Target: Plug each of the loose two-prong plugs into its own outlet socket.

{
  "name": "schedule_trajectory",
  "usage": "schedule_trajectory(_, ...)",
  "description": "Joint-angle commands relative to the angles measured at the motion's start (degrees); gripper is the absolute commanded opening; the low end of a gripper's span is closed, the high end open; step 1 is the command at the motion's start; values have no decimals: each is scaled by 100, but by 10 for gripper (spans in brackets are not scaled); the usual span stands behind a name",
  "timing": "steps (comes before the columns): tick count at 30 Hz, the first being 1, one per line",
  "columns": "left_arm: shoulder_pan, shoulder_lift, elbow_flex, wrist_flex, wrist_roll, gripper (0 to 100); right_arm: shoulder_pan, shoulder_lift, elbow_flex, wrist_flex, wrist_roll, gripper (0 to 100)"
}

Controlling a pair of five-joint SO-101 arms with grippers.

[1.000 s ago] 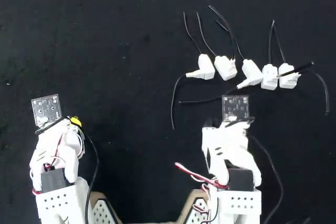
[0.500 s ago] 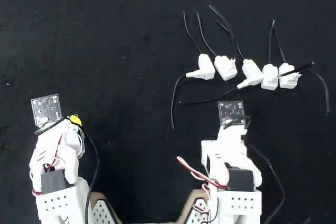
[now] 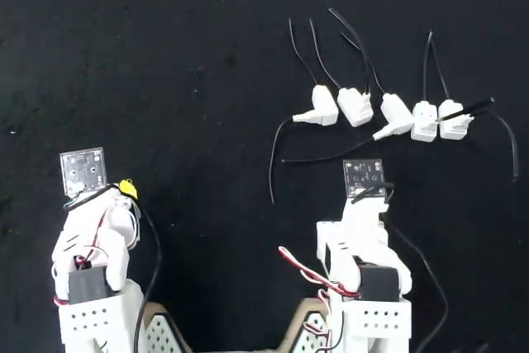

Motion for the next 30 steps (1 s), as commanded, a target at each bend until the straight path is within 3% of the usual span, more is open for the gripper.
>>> schedule_trajectory(1,470,-18,110,26,62,119,70,-505,-31,44,9,12)
schedule_trajectory(5,901,-26,110,26,62,119,70,-505,-31,44,9,12)
schedule_trajectory(30,892,-35,110,26,70,119,79,-505,-31,44,9,12)
